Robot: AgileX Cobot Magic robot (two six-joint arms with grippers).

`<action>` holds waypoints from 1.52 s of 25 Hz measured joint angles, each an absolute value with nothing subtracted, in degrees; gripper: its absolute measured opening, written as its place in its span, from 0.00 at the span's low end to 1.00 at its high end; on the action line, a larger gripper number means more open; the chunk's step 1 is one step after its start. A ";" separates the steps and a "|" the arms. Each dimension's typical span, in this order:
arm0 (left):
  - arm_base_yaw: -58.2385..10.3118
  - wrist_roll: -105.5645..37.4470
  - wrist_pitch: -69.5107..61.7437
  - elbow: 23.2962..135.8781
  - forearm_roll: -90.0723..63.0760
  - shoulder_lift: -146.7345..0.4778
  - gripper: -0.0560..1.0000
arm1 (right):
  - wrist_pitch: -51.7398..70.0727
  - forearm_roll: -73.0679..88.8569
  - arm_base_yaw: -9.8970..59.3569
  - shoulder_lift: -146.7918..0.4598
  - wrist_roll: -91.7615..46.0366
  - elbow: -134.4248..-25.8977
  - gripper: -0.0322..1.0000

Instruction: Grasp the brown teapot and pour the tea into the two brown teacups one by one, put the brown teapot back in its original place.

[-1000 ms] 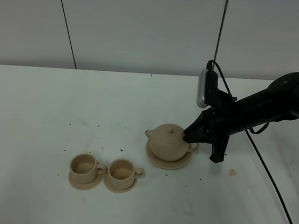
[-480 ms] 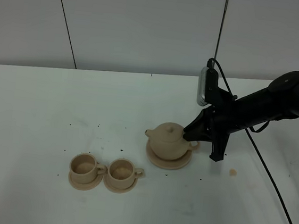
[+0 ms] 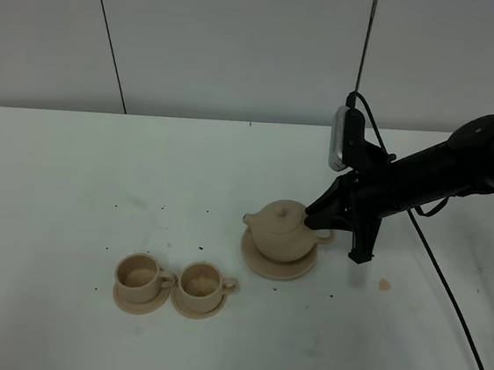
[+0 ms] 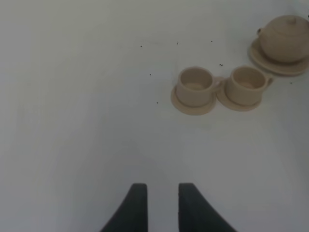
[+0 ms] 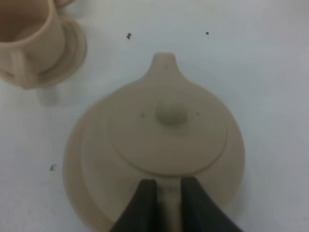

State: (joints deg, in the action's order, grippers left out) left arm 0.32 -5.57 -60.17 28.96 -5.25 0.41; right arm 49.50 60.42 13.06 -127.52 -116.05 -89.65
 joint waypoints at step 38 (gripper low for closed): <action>0.32 -5.57 -60.17 28.96 -5.25 0.41 0.27 | 51.32 62.23 13.00 -128.52 -114.05 -89.65 0.12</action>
